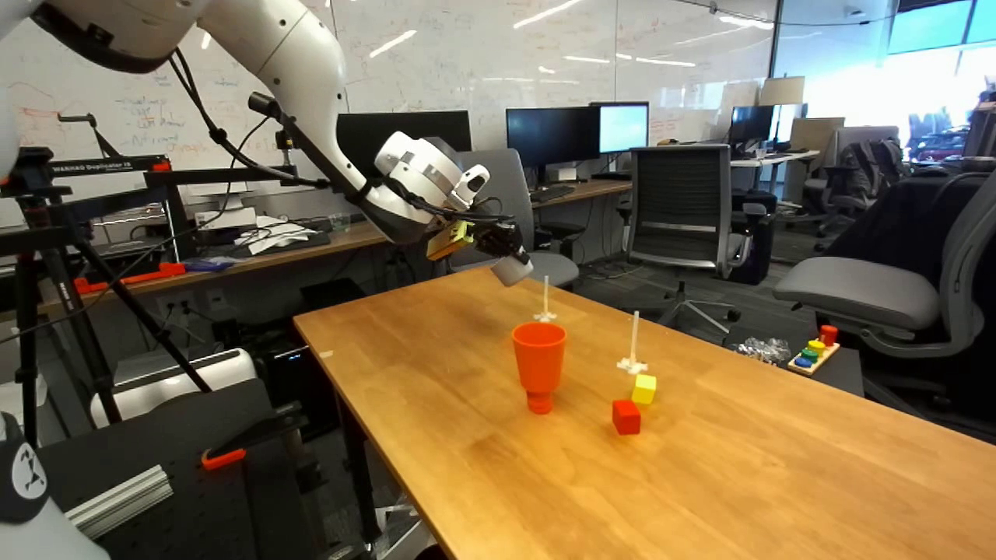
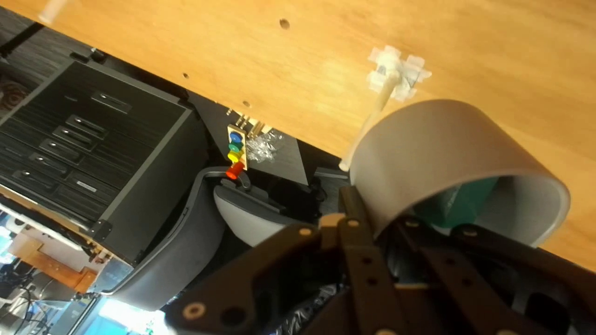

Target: Place the three blocks in the gray measuring cup

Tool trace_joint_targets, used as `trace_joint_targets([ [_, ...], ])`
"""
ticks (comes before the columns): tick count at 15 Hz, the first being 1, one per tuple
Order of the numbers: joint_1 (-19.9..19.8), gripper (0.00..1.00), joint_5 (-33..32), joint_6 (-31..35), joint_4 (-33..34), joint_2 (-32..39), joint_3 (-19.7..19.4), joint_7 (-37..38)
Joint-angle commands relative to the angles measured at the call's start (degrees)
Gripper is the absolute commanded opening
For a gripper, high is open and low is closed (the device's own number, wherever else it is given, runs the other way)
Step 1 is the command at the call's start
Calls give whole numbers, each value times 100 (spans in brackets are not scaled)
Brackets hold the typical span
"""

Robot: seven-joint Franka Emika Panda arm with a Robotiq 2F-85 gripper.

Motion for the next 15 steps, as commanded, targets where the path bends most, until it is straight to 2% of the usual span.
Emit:
trace_joint_targets([
  [1,543,3,-44,202,-1437,-783,-405,104],
  [4,642,3,11,605,-2394,-1153,-634,68],
  [5,628,3,-204,810,-2726,-1292,-734,257],
  [6,710,3,-249,1097,-3052,-1351,-954,281],
  [8,1034,3,268,1858,-3512,-1127,-1563,-92],
  [10,1177,3,1014,2615,-3913,-932,-1924,-724],
  [12,1085,3,1982,3076,-4257,-998,-1855,-1688],
  [15,931,3,3338,3533,-4577,-1131,-1534,-2947],
])
